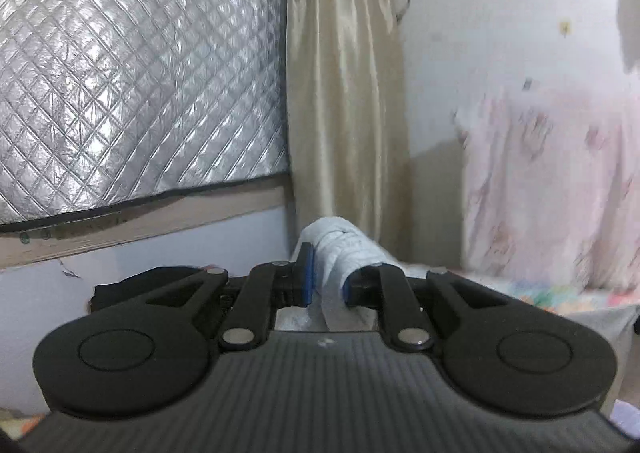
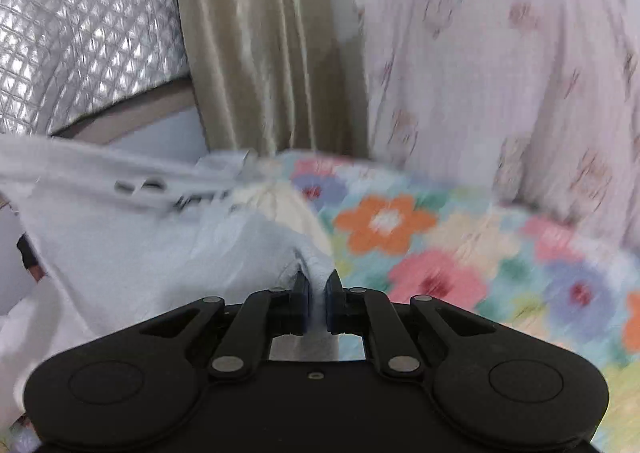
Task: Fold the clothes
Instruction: 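Lift the light blue shirt with both grippers and shake it open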
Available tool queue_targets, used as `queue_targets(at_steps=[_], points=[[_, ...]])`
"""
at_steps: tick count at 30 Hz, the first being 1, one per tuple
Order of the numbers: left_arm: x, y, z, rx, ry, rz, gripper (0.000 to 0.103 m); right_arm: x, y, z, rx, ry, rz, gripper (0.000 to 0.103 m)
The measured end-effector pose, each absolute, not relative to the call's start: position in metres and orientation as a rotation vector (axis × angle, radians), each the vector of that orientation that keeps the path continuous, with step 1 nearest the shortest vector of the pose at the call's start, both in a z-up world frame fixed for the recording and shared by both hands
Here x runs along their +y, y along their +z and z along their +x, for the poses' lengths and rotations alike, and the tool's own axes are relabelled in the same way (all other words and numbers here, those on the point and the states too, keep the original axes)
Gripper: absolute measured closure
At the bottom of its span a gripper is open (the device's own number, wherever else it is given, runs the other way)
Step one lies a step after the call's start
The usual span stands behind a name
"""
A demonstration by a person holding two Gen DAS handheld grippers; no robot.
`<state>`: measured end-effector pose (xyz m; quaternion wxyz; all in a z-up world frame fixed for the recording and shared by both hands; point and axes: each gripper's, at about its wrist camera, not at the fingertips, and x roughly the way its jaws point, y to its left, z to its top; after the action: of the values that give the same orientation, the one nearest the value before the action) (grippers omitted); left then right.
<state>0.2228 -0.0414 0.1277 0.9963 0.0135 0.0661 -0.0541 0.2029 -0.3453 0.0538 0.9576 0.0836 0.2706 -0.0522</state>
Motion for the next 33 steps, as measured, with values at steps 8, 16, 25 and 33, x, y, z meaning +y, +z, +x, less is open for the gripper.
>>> queue_targets(at_steps=[8, 16, 25, 33], points=[[-0.055, 0.137, 0.138, 0.301, -0.440, -0.208, 0.090, -0.427, 0.133, 0.154, 0.512, -0.358, 0.022, 0.093], [-0.130, 0.014, 0.142, 0.673, -0.618, -0.073, 0.087, -0.501, 0.054, 0.128, 0.798, -0.384, 0.116, 0.041], [-0.129, -0.080, 0.167, 0.788, -0.595, 0.038, 0.082, -0.467, -0.085, 0.078, 0.899, -0.178, 0.481, 0.039], [-0.112, -0.116, 0.209, 0.992, -0.679, -0.182, 0.090, -0.405, -0.119, 0.056, 0.897, -0.085, 0.569, 0.038]])
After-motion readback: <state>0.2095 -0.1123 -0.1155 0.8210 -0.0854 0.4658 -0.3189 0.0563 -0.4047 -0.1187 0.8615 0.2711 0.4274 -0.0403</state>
